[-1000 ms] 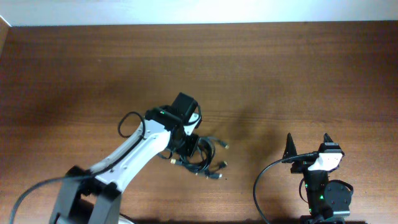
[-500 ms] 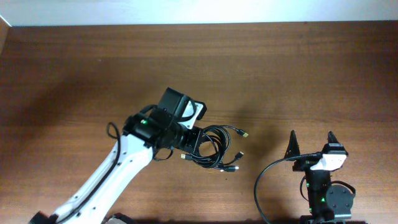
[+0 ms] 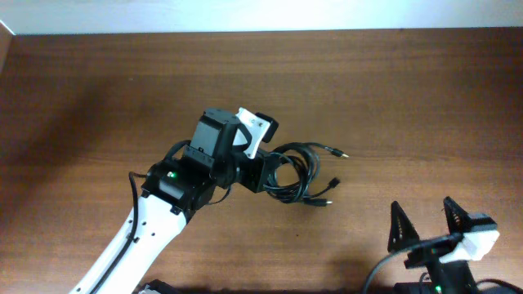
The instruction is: Untangle cables
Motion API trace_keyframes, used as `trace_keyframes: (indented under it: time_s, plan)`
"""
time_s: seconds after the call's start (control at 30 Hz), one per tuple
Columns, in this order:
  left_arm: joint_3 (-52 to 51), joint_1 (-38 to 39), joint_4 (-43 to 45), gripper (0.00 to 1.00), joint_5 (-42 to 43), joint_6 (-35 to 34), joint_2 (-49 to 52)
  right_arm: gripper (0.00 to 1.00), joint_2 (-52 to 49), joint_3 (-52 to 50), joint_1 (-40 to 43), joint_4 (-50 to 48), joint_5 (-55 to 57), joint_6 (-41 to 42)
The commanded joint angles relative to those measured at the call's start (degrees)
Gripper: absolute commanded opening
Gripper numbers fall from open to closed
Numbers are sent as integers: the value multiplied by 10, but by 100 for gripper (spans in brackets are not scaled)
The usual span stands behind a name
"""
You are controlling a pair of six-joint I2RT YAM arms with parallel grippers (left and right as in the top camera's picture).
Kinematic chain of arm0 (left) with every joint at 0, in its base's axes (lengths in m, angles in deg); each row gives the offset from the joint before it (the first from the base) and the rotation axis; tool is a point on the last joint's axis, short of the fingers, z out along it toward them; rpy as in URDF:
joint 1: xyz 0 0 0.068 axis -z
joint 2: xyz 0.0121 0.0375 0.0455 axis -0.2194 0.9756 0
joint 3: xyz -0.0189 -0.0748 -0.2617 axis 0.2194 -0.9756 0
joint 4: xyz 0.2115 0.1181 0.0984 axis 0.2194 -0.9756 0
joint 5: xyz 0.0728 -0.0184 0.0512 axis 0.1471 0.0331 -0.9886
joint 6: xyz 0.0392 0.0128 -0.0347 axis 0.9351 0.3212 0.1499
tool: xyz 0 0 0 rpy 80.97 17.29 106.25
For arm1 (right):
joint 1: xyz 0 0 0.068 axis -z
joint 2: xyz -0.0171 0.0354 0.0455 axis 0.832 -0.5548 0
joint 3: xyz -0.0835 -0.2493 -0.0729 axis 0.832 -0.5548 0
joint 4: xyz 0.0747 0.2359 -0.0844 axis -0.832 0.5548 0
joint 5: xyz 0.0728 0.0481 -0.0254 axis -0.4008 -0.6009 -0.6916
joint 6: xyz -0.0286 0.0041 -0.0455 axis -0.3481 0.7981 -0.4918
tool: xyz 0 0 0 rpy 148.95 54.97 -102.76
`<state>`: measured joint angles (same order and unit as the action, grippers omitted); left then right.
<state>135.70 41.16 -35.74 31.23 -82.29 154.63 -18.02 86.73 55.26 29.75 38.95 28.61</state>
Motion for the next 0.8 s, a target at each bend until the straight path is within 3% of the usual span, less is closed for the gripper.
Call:
trace_keyframes:
  time_s: [0.0, 0.3, 0.47, 0.67, 0.77]
  plan:
    - [11, -2, 44, 0, 117, 6, -13, 99, -45, 70, 3, 58, -67, 57]
    - [11, -1, 62, 0, 205, 6, -13, 99, -259, 232, 3, 203, -237, 59]
    - [11, -1, 100, 0, 277, 6, -13, 99, -340, 265, 3, 180, -339, 60]
    - [11, -1, 124, 0, 282, 6, -13, 99, -400, 265, 3, 155, -484, 60]
    - [11, -1, 131, 0, 282, 5, -13, 78, -424, 265, 3, 156, -503, 60]
